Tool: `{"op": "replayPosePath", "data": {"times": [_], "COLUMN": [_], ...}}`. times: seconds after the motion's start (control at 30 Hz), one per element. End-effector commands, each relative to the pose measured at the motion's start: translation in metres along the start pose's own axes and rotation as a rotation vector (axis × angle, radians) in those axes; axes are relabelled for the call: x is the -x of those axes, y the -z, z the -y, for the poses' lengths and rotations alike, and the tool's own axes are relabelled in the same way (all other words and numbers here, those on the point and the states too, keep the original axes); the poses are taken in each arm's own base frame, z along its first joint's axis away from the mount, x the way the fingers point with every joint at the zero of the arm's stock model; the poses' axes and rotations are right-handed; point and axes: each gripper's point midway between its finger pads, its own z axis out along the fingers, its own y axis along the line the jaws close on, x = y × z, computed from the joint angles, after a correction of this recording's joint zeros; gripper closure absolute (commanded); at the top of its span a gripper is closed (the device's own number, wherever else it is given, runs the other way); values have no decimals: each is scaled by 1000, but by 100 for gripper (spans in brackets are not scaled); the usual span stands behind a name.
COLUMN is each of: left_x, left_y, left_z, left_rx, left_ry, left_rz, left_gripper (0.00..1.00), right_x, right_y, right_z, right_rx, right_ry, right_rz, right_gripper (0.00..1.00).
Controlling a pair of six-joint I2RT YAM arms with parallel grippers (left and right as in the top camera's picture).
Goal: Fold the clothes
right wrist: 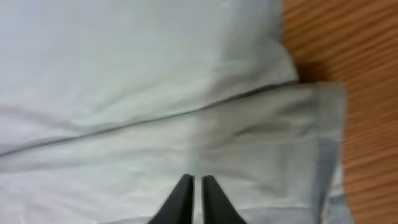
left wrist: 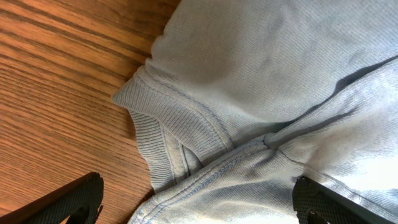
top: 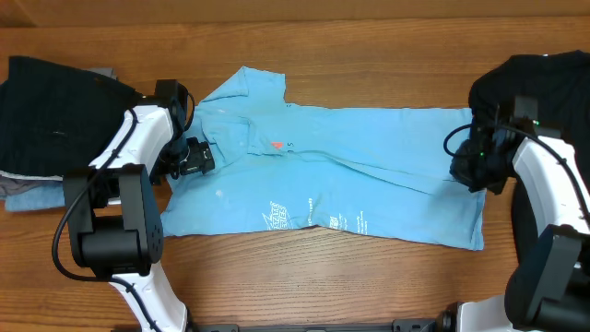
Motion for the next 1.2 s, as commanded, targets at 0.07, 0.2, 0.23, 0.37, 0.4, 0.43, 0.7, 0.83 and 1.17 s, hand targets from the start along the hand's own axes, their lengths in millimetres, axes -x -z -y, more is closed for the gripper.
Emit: {"op": "replayPosePath", "data": {"times": [0.07,0.2,0.23,0.37,0.4,0.43,0.7,0.83,1.17], "left_x": [7,7,7,7,7,7,9,9,26], "left_y": [12,12,12,12,12,12,12,12,23], "left_z": [4,4,4,4,4,4,-1,-1,28], "left_rx": [-25,-25,-25,-25,-25,-25,8,8,-150], "left_ry": [12,12,12,12,12,12,-6,-6,-81], "left_rz": [37,37,37,37,37,37,48,48,108], "left_gripper": [0,0,0,0,0,0,0,0,5], "right_x": [-21,-40,-41,-40,-36,-30,12,29,44], "right_y": [-4,-26,-32,-51,-54,-54,-1,53,87], "right_z": [-71,-88,-87,-92,-95,-99,-134,-148,-120], "right_rx": [124,9,-47,-88,-86,-80,-35,-18,-39], "right_ry": [485,791,824,857,827,788,632,547,457], "right_rz": [-17,-59,-65,-78,-61,-30,109,163,160], "right_gripper": [96,96,96,96,96,96,93,85,67]}}
